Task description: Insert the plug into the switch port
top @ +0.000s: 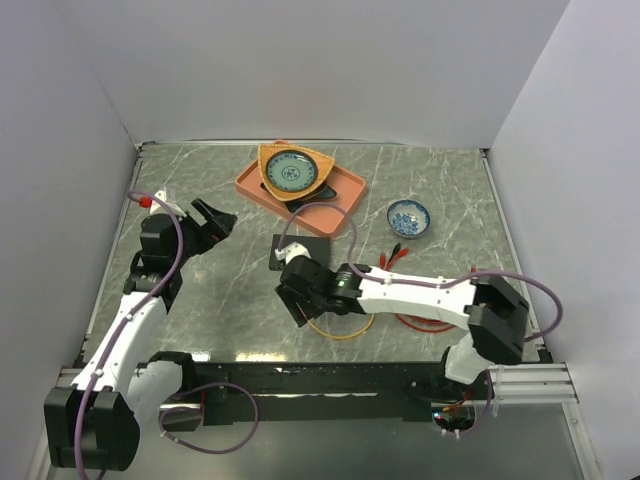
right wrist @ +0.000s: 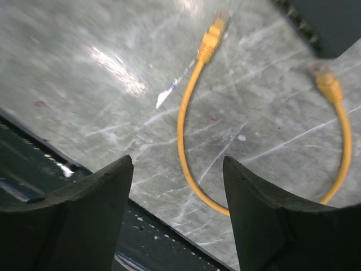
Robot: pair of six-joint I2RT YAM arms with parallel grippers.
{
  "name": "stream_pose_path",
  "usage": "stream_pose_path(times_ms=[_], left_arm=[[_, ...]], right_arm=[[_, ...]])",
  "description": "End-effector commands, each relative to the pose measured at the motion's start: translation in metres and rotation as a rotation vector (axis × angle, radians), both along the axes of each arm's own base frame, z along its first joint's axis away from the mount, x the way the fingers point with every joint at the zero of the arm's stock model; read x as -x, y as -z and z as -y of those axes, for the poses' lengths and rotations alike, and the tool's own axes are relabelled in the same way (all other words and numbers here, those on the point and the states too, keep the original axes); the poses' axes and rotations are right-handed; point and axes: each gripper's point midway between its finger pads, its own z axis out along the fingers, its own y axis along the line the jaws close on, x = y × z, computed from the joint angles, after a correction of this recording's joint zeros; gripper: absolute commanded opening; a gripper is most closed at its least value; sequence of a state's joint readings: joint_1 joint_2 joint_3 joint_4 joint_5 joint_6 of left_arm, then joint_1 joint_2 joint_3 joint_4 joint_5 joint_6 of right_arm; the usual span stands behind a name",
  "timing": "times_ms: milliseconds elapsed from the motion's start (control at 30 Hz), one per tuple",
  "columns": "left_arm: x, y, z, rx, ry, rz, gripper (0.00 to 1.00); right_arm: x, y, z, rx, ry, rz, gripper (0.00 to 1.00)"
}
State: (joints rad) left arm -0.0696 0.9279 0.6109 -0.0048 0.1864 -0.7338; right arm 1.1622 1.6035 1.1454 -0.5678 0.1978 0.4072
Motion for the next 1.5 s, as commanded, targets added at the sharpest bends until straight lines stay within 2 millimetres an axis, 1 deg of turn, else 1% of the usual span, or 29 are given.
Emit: stream_pose_path(times_ms=[0,33,133,167,233,267,367,433,500,633,733,800,833,900,933,1033,1100,1133,1167,1233,1267,1300,1400,1467], left_arm=[[-0.001,-0.025,0.000,-0.004,0.003,0.080,0.96],[0.000,-0.024,0.000,-0.003,0.004,0.079,0.96],[0.001,-0.024,0.000,-0.007,0.004,0.076,0.96],[0.001,-0.024,-0.001,-0.008,-0.001,0.078,0.96],[0.001,-0.026,-0.002,-0.014,-0.005,0.081,0.96],[0.001,-0.027,-0.002,-0.014,-0.007,0.084,0.96],[0.002,-0.027,-0.002,-0.012,-0.004,0.085,0.96],[0.003,-0.026,-0.002,-0.010,-0.003,0.083,0.96],[0.001,-0.028,-0.003,-0.018,-0.009,0.088,0.96],[0.000,-0.027,-0.004,-0.025,-0.015,0.087,0.96],[-0.001,-0.026,-0.005,-0.025,-0.018,0.083,0.96],[-0.001,-0.025,-0.004,-0.025,-0.015,0.078,0.96],[-0.001,-0.025,-0.004,-0.024,-0.013,0.080,0.96],[-0.001,-0.025,-0.005,-0.027,-0.017,0.080,0.96],[0.001,-0.021,-0.005,-0.029,-0.019,0.059,0.96],[0.001,-0.023,-0.007,-0.035,-0.023,0.060,0.96],[0.002,-0.026,-0.007,-0.041,-0.023,0.066,0.96],[0.002,-0.026,-0.008,-0.044,-0.027,0.065,0.96],[0.003,-0.027,-0.009,-0.048,-0.034,0.066,0.96],[0.003,-0.028,-0.011,-0.050,-0.041,0.069,0.96],[0.004,-0.028,-0.011,-0.049,-0.041,0.074,0.96],[0.004,-0.029,-0.010,-0.047,-0.040,0.077,0.96],[0.004,-0.028,-0.009,-0.043,-0.030,0.075,0.96],[0.003,-0.028,-0.007,-0.040,-0.022,0.070,0.96]], right_arm=[[-0.012,-0.028,-0.011,-0.149,0.003,0.068,0.75],[-0.016,-0.028,-0.010,-0.165,0.022,0.056,0.75],[-0.021,-0.024,-0.009,-0.186,0.084,0.029,0.75],[-0.025,-0.020,-0.006,-0.187,0.107,0.016,0.75],[-0.025,-0.016,-0.008,-0.213,0.132,-0.024,0.75],[-0.030,-0.013,-0.008,-0.219,0.148,-0.030,0.73],[-0.035,-0.005,-0.012,-0.218,0.165,-0.031,0.68],[-0.039,-0.004,-0.014,-0.209,0.182,-0.025,0.66],[-0.044,0.003,-0.011,-0.174,0.201,-0.012,0.64],[-0.045,0.007,-0.018,-0.184,0.171,-0.027,0.61],[-0.043,0.019,-0.025,-0.180,0.165,-0.060,0.54],[-0.041,0.025,-0.029,-0.182,0.156,-0.076,0.54],[-0.042,0.032,-0.031,-0.176,0.162,-0.082,0.53],[-0.042,0.039,-0.033,-0.165,0.162,-0.092,0.48],[-0.042,0.046,-0.033,-0.150,0.165,-0.097,0.46],[-0.043,0.057,-0.032,-0.121,0.183,-0.105,0.44],[-0.044,0.063,-0.028,-0.096,0.205,-0.110,0.32],[-0.044,0.065,-0.027,-0.087,0.209,-0.109,0.24],[-0.045,0.066,-0.026,-0.079,0.214,-0.106,0.12],[-0.045,0.065,-0.023,-0.074,0.216,-0.101,0.03],[-0.047,0.064,-0.021,-0.070,0.221,-0.090,0.00],[-0.048,0.063,-0.019,-0.065,0.223,-0.080,0.00],[-0.051,0.050,-0.010,-0.066,0.230,-0.032,0.00],[-0.053,0.036,-0.005,-0.083,0.230,-0.001,0.00]])
